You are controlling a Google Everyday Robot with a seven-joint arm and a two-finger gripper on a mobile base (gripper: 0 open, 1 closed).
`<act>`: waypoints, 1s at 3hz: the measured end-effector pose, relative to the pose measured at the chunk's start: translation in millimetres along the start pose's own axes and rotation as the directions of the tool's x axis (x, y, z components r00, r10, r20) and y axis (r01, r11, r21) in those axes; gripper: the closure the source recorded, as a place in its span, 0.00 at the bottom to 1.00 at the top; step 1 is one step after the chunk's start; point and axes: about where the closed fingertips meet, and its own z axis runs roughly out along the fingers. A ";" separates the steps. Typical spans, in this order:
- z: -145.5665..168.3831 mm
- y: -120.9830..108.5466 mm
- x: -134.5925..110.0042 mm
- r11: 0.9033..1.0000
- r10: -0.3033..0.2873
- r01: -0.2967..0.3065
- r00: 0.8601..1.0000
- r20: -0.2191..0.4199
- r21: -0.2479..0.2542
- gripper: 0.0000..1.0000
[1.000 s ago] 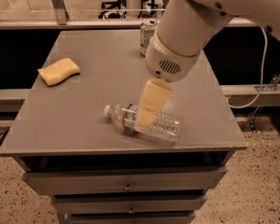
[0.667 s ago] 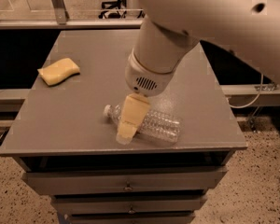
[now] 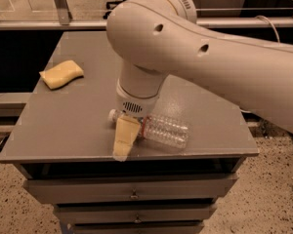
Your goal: Place water bottle upright
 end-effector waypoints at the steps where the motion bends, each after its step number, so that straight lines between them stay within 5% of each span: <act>1: 9.2 -11.9 1.1 0.999 0.029 -0.028 0.998 -0.050 0.027 0.16; 3: -5.6 -42.8 -13.5 0.995 0.048 -0.044 0.998 -0.044 0.087 0.70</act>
Offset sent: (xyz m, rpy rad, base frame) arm 0.0411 -0.0029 -0.0038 -0.0875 -0.0280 -0.0991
